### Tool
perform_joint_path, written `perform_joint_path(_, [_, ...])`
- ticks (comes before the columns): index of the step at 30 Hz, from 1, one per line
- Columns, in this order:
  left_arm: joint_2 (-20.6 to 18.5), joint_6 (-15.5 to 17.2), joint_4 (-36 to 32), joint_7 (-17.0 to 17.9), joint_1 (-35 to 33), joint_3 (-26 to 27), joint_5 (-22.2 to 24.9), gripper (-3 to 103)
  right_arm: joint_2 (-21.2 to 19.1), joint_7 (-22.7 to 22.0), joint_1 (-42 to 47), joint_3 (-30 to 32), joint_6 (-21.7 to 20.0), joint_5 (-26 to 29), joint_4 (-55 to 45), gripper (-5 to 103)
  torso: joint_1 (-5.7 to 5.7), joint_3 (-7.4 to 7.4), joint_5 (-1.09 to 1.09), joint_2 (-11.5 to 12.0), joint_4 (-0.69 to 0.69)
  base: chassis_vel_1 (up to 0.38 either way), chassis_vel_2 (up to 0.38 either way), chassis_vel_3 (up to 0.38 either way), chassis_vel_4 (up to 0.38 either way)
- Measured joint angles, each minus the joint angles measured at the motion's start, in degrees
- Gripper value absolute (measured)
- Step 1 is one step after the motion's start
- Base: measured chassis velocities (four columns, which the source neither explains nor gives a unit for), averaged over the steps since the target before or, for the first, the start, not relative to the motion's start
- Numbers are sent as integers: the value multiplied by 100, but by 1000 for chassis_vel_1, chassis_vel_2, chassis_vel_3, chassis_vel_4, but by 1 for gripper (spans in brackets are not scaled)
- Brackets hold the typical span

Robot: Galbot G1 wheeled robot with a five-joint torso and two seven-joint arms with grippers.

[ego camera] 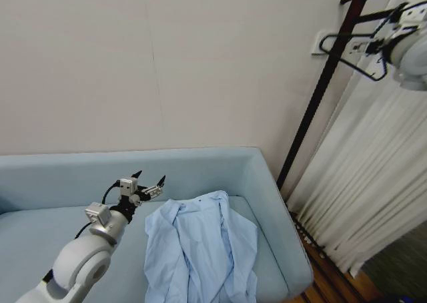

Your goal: Pick up the clothes from the sofa and hang them on the clothes hanger.

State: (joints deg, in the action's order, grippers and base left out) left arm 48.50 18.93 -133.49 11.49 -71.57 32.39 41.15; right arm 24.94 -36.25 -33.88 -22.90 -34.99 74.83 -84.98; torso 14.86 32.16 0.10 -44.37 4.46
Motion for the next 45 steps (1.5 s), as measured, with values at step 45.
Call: perform_joint_path(45, [-13, -54, -22, -148, 21, -86, 6, 100, 1064, -678, -2535, -2367, -58, 1158, 1537, 100, 1, 1, -3, -1, -2, 0, 0, 0, 0])
